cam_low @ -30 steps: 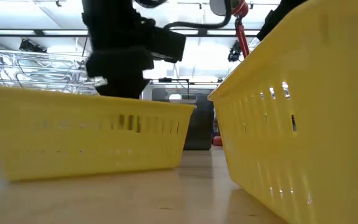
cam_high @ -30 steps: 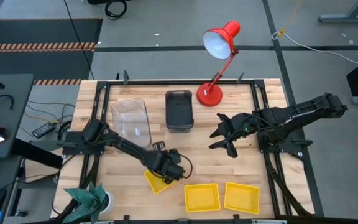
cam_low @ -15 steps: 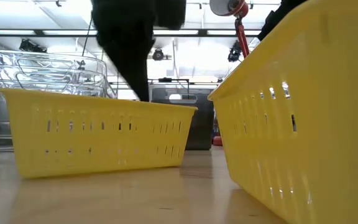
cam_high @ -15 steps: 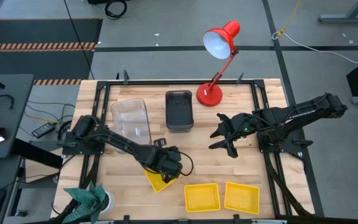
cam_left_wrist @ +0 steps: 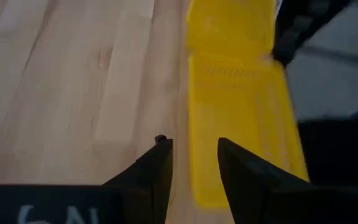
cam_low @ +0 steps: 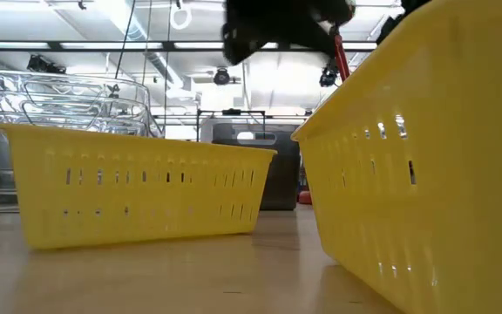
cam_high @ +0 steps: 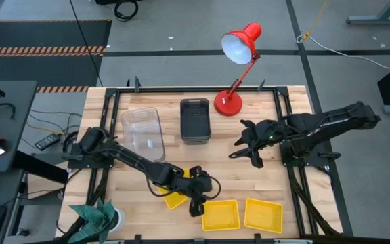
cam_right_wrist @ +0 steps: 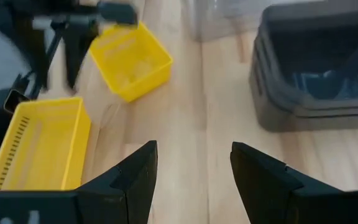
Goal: Stack baskets by color
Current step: Stack the bottom left yellow bin on top of the top yellow bin
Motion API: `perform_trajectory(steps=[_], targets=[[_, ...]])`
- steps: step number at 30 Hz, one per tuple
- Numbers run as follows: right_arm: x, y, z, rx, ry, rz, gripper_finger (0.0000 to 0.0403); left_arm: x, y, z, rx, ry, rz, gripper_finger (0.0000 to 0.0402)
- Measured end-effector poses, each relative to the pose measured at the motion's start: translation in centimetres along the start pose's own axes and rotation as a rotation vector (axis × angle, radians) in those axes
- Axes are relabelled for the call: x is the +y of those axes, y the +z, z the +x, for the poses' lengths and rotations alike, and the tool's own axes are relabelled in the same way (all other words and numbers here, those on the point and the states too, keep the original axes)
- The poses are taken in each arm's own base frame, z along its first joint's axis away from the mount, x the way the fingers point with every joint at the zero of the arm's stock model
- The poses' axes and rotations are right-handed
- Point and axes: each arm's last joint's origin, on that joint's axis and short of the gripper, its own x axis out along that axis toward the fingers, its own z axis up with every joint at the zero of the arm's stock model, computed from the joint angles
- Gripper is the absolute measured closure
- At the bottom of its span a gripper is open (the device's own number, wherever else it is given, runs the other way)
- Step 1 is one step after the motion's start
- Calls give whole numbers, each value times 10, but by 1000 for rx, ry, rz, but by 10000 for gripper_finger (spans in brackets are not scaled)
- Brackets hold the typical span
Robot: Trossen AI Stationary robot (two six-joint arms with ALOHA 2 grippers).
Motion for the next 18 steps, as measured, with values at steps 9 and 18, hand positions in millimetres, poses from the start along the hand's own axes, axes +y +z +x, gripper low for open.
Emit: perform_trajectory(steps=[9, 18], targets=[[2, 1, -32, -131, -46, 1, 194, -3, 4, 17, -101, -46, -63, 269], [10, -12, -27, -174, -19, -16, 194, -5, -5, 39, -135, -24, 14, 264]])
